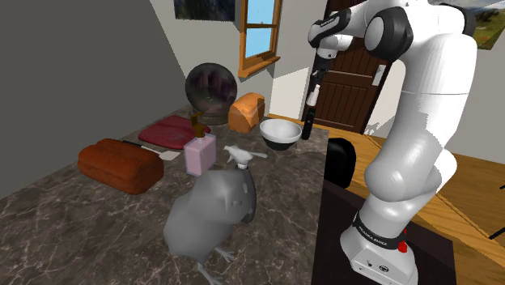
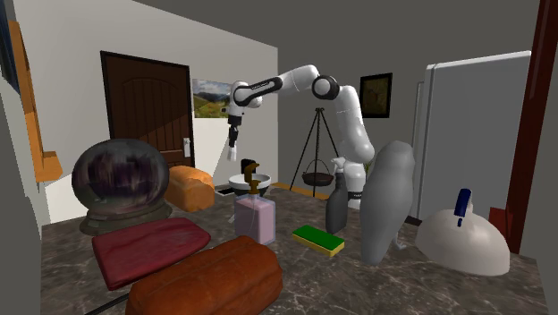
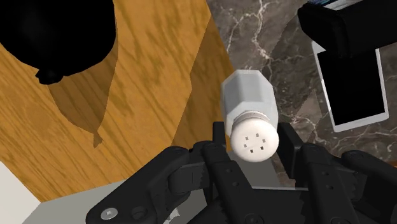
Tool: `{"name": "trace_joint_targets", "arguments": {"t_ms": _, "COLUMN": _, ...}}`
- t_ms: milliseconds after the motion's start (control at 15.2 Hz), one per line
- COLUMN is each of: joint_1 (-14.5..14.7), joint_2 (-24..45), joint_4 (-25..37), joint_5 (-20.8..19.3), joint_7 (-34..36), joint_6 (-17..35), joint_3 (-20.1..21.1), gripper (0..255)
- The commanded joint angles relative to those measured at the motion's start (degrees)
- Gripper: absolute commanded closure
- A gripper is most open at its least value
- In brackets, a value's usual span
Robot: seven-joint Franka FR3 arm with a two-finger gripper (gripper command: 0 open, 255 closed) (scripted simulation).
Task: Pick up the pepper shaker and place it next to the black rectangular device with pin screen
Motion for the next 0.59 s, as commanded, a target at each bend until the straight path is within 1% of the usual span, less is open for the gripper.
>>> {"name": "trace_joint_targets", "arguments": {"t_ms": 0, "joint_1": 0.08, "joint_2": 0.02, "joint_4": -1.61, "joint_5": 0.09, "joint_7": -0.11, "joint_6": 1.66, "joint_3": 0.06, "gripper": 255}}
{"name": "trace_joint_targets", "arguments": {"t_ms": 528, "joint_1": 0.01, "joint_2": 1.43, "joint_4": -6.0, "joint_5": 1.05, "joint_7": -0.92, "joint_6": 7.32, "joint_3": 0.36, "gripper": 255}}
